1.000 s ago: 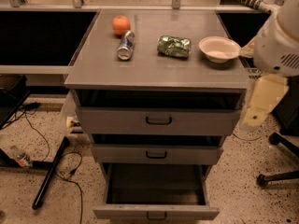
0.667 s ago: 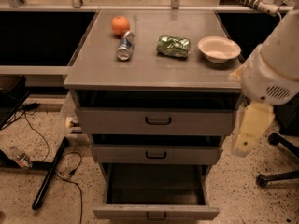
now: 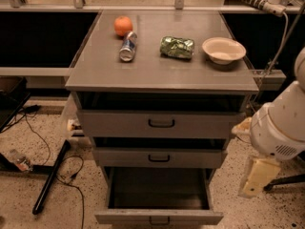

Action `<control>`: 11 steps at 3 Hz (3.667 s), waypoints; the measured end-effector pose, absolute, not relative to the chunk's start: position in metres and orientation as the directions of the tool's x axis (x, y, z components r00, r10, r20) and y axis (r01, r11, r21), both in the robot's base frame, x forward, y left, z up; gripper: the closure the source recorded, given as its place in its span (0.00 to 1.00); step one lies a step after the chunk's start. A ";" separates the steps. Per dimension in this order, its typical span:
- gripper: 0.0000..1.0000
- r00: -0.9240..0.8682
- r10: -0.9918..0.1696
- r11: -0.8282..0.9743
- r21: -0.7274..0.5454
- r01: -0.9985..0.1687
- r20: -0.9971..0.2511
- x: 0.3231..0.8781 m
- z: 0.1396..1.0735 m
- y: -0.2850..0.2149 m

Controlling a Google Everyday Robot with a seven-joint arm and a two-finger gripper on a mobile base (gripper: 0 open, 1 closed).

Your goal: Close bottom drawer

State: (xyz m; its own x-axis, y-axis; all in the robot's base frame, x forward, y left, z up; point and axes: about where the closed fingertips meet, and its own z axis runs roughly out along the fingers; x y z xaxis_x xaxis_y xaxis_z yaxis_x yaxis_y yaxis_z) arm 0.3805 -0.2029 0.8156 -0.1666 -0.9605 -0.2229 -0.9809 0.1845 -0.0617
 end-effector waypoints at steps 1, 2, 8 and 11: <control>0.43 -0.219 -0.930 0.248 -0.065 -0.967 -0.295 0.382 0.774 -0.218; 0.66 -0.312 -0.859 0.362 -0.052 -0.931 -0.406 0.399 0.749 -0.233; 1.00 -0.530 -0.745 0.596 -0.047 -0.802 -0.405 0.399 0.548 -0.225; 1.00 -0.638 -0.671 0.695 -0.021 -0.719 -0.379 0.424 0.446 -0.242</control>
Offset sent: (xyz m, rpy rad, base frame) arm 0.0441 -0.0520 -0.0956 0.3487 -0.0692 -0.3200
